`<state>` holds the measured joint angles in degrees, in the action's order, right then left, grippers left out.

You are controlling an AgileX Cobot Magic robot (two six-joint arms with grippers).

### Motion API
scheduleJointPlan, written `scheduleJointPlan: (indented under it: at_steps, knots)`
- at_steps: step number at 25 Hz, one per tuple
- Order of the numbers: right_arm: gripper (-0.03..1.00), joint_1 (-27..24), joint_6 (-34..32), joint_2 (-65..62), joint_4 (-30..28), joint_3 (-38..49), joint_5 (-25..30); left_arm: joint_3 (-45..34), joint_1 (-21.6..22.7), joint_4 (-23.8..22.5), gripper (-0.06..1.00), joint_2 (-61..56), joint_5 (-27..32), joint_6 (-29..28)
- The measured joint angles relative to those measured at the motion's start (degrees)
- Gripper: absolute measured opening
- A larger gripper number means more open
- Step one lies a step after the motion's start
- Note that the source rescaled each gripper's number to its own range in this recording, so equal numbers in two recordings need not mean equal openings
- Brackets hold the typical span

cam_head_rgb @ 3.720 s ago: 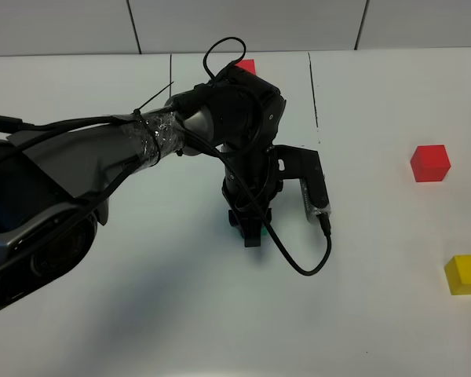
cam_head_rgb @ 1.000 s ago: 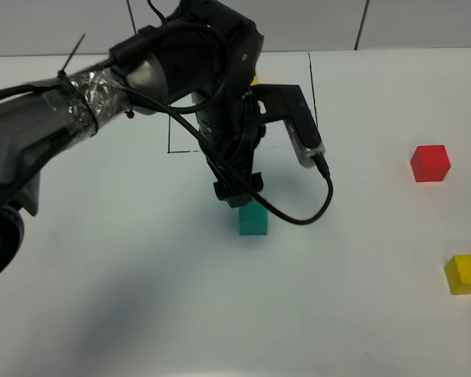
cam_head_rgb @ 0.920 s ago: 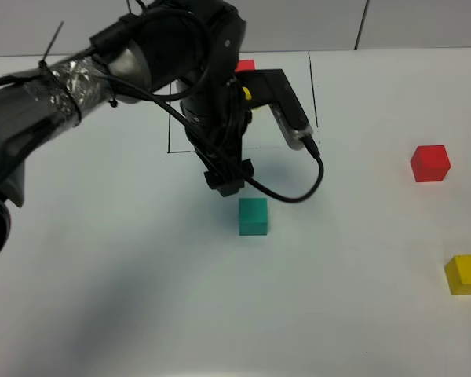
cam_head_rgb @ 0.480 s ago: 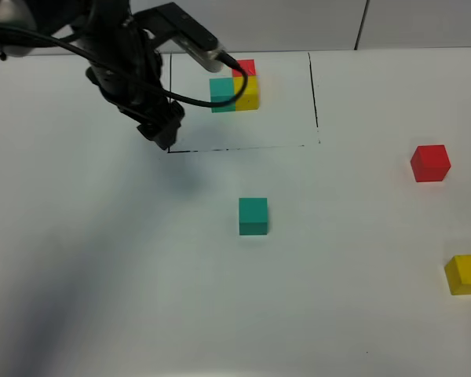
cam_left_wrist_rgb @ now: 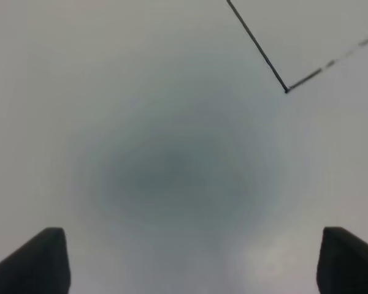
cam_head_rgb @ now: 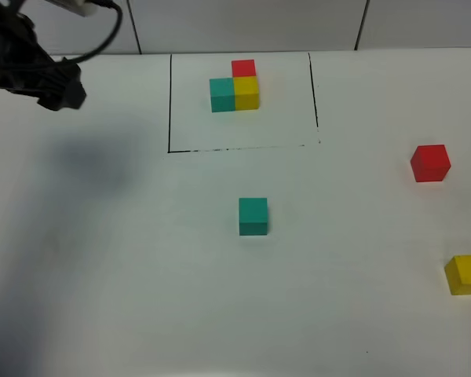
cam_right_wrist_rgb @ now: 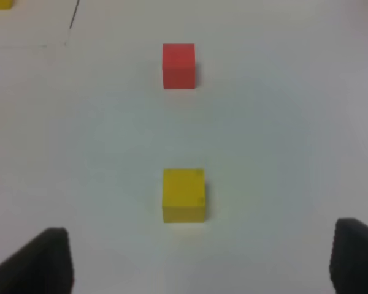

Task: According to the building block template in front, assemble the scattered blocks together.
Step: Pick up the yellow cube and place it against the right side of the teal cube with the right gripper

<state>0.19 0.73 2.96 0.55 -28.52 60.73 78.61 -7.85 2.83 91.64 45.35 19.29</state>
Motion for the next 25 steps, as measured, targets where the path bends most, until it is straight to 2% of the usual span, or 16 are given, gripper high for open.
scheduleJointPlan:
  at_steps: [3, 6, 9, 16, 25]
  knots:
    - [0.73, 0.0, 0.0, 0.0, 0.0, 0.0, 0.0, -5.56, 0.84, -0.13, 0.91, -7.88, -3.52, -3.03]
    - [0.73, 0.0, 0.0, 0.0, 0.0, 0.0, 0.0, -10.17, 0.86, -0.19, 0.9, -16.12, -4.51, -4.94]
    - [0.73, 0.0, 0.0, 0.0, 0.0, 0.0, 0.0, -14.26, 0.86, -0.91, 0.89, -23.81, -4.71, -9.82]
    - [0.73, 0.0, 0.0, 0.0, 0.0, 0.0, 0.0, -23.75, 0.86, -7.31, 0.85, -39.22, -3.84, -19.29]
    - [0.73, 0.0, 0.0, 0.0, 0.0, 0.0, 0.0, -33.07, 0.86, -8.32, 0.83, -54.7, -0.98, -21.09]
